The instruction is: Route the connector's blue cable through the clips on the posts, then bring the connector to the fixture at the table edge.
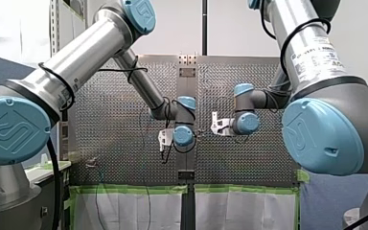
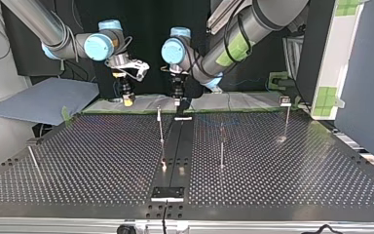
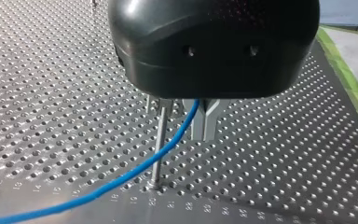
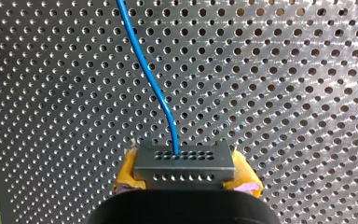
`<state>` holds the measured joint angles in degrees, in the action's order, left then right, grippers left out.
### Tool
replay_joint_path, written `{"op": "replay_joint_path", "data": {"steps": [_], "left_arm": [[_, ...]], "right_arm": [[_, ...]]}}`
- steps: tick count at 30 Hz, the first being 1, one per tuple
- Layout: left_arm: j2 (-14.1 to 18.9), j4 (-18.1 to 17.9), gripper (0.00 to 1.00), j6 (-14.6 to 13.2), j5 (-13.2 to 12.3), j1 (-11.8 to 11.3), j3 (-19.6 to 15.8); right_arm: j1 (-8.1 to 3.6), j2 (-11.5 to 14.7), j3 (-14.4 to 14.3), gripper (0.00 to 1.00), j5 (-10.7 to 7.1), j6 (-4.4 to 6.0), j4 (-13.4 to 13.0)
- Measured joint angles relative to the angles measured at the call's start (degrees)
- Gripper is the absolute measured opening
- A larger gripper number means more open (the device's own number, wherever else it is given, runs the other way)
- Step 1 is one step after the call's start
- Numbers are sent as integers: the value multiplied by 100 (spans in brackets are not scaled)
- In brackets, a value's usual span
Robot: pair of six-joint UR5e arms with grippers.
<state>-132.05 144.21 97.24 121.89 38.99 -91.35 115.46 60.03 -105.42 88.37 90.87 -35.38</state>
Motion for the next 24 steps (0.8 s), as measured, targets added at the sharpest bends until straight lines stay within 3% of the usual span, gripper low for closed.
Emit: {"op": "replay_joint_path", "data": {"steps": [10,18,24], "left_arm": [[-16,84,0,5,-15,-7,144],[-39,158,0,14,-98,-5,205],[-231,275,0,50,-126,19,345]], "right_arm": [[-190,-12,6,0,-270,19,-74],[-312,-19,9,0,-387,111,-143],[-409,-20,9,0,-479,163,-201]]}}
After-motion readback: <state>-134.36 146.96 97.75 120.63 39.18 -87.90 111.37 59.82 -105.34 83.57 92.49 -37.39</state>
